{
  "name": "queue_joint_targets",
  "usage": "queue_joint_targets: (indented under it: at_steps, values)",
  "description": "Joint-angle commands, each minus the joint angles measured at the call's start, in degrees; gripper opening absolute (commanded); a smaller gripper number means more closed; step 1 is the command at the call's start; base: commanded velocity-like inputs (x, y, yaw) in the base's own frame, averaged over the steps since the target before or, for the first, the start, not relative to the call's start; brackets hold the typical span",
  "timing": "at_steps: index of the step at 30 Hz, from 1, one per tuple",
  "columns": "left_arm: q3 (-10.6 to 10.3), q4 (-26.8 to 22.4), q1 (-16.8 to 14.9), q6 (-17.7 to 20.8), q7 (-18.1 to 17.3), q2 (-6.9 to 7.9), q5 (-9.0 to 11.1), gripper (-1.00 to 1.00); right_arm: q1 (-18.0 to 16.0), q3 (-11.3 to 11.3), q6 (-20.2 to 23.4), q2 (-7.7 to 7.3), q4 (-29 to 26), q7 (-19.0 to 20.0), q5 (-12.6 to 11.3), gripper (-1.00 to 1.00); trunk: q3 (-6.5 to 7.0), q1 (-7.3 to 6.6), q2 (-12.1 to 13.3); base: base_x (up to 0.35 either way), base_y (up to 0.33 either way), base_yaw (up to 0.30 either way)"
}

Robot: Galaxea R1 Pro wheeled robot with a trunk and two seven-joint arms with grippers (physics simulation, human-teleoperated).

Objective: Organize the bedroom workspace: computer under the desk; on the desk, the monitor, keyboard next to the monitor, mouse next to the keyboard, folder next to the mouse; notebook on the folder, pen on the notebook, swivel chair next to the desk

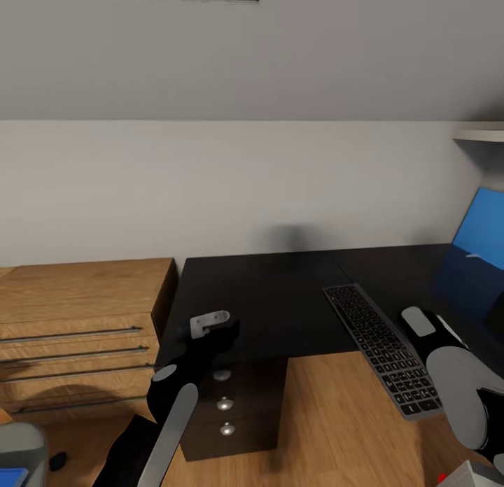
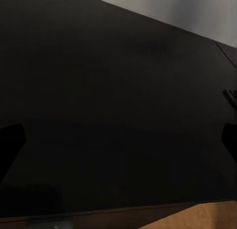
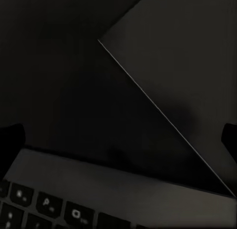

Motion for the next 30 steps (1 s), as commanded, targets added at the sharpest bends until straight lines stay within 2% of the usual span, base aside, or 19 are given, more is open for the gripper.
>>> queue_joint_targets:
  at_steps: [1,18,19,23,24,26,27,30]
  values:
    - [-0.1,-0.1,0.0,0.1,0.6,0.01,0.6,1.0,0.0,-0.1,0.4,0.0,-0.1,-0.3,-0.1,1.0,0.12,-0.23,0.4,0.0,0.0,0.0]
    - [-0.9,0.2,0.0,0.0,0.6,0.01,0.6,1.0,0.0,0.3,0.1,0.06,-0.5,-0.3,-0.1,1.0,3.18,-3.96,7.2,0.0,0.0,0.0]
    - [-0.9,0.3,0.0,0.0,0.6,0.02,0.6,1.0,0.0,2.2,0.0,0.9,-2.1,-0.5,0.3,1.0,3.18,-3.96,7.2,0.0,0.0,0.0]
    - [-0.9,0.6,0.0,0.0,0.6,0.06,0.5,1.0,0.3,5.1,-0.1,2.73,-5.1,-1.1,1.4,1.0,3.18,-3.96,7.2,0.0,0.0,0.0]
    - [-1.4,0.8,0.0,-0.1,0.6,0.09,0.4,1.0,4.6,8.0,0.1,7.32,-14.5,-5.2,5.8,1.0,3.18,-3.96,7.2,0.0,0.0,0.0]
    - [-1.6,0.9,0.0,-0.1,0.6,0.09,0.3,1.0,6.4,8.4,0.3,8.51,-18.2,-6.3,7.4,1.0,3.18,-3.96,7.2,0.0,0.0,0.0]
    - [-1.7,0.9,0.0,-0.1,0.6,0.09,0.3,1.0,8.6,8.6,0.6,9.62,-22.2,-7.3,8.9,1.0,3.18,-3.96,7.2,0.0,0.0,0.0]
    - [-1.7,0.9,0.0,-0.1,0.6,0.09,0.4,1.0,12.1,8.8,1.8,11.04,-28.5,-9.0,10.4,1.0,3.18,-3.96,7.2,0.0,0.0,0.0]
